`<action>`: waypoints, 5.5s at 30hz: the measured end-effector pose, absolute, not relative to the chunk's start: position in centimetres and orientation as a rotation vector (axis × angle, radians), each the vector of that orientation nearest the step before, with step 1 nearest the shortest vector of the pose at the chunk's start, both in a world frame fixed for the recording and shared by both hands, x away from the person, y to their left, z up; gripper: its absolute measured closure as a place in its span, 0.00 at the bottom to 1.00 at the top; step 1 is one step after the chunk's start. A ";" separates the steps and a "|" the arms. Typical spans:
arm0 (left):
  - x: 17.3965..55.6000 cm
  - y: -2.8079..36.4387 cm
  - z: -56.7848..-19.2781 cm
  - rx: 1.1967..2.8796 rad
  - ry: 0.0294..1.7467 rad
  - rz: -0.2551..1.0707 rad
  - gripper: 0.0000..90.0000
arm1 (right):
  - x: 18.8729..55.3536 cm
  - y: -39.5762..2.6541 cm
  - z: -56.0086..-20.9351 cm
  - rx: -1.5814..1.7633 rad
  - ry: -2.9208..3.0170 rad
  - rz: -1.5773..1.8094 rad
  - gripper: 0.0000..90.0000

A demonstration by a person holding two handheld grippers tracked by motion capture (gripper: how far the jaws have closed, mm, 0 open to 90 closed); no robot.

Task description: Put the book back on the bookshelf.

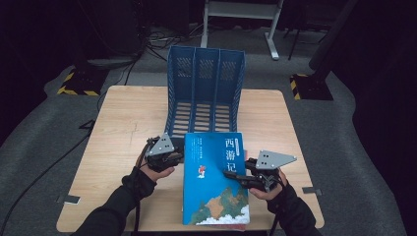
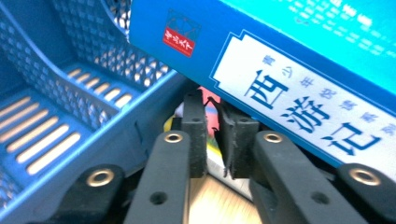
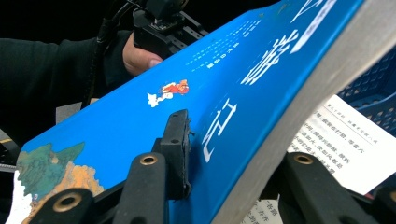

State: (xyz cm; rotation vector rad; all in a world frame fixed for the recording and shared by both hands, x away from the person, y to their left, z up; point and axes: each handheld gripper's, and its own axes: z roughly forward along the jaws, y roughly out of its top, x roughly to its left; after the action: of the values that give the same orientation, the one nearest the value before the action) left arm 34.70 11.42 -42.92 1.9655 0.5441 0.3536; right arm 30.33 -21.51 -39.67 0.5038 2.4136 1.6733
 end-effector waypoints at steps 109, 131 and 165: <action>28.4 8.1 -37.3 1.832 0.279 0.219 0.46 | 24.5 -23.1 -36.1 0.219 2.090 1.550 0.80; 28.1 6.7 -35.1 1.794 0.186 0.222 0.64 | 24.4 -23.7 -36.6 0.274 2.092 1.540 0.71; 27.7 6.6 -35.4 1.776 0.201 0.272 0.66 | 30.2 -30.6 -49.5 0.989 2.379 1.038 0.30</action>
State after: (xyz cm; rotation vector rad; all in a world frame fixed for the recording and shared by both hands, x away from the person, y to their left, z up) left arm 27.69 6.61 -35.42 1.7763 0.2013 0.2721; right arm 30.17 -30.63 -49.49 0.9886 2.3794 1.0378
